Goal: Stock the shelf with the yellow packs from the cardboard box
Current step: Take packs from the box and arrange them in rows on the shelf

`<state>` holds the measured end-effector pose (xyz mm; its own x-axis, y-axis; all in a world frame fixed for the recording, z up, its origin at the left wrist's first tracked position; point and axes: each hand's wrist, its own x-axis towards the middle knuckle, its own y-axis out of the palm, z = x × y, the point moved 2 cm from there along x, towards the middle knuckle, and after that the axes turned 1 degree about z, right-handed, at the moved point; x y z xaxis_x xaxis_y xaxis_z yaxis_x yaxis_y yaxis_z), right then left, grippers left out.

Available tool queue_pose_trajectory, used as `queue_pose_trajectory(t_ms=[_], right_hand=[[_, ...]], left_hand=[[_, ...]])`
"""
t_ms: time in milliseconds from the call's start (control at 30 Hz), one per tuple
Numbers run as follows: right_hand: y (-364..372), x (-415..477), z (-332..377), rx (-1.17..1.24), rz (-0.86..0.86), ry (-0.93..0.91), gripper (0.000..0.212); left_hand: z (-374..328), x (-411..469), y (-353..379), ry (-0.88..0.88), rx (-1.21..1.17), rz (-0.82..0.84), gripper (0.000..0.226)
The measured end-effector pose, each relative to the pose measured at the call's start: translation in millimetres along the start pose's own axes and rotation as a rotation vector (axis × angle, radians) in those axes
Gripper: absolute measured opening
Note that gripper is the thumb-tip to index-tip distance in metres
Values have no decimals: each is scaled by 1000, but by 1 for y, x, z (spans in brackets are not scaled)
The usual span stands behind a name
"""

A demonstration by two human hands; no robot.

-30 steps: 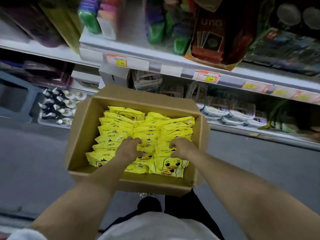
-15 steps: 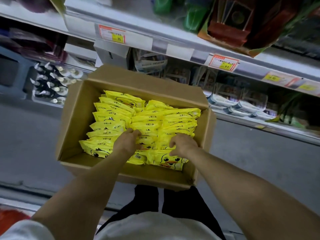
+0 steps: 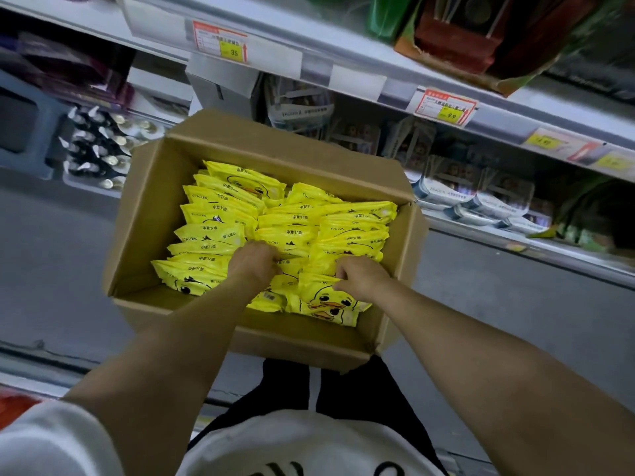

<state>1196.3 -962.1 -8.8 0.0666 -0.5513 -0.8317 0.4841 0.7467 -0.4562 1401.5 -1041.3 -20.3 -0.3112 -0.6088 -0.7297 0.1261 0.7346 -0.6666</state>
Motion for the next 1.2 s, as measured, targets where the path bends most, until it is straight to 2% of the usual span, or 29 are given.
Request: queue_pose_trajectory(t_ms=[100,200,267,500,567,667,733,800,867,900,933,967,1000,1100,1200], right_hand=[[-10,-14,-2,110,-18,-27,21],[-19,-30,2,195,-75,-17,19],[-23,-40,4,260,-130,-7,30],[-42,-85,16,330,-302,29,46],[-46,-98,17,391,-322,35,60],[-51,-118,24,462,-315,53,83],[-55,-128,29,474,-324,65,92],[-63,-139,35,458,-352,53,104],[-76,-148,39,421,-401,27,115],[-84,-156,44,411,-423,4,108],[-92,-164,48,409,-436,-12,91],[-101,-171,52,415,-442,-31,74],[-109,-177,53,413,-455,-36,67],[-132,-192,56,361,-545,-25,65],[-155,-207,55,364,-611,-29,48]], left_hand=[[5,-6,-15,23,39,13,33],[14,-17,-29,10,-111,54,26],[17,-28,-39,-14,-218,53,24],[17,-68,-72,-20,-522,-175,36],[15,-81,-83,-26,-625,-178,46],[6,-104,-102,-19,-792,-83,75],[-1,-118,-117,0,-831,-35,86],[-5,-126,-131,34,-836,-11,80],[-6,-132,-145,80,-821,-11,53],[-6,-136,-153,96,-806,-21,43],[-6,-142,-161,99,-795,-36,41],[-6,-144,-169,102,-772,-51,45],[-6,-147,-177,114,-755,-75,51],[-6,-156,-202,174,-730,-127,49],[-5,-158,-229,197,-709,-157,72]])
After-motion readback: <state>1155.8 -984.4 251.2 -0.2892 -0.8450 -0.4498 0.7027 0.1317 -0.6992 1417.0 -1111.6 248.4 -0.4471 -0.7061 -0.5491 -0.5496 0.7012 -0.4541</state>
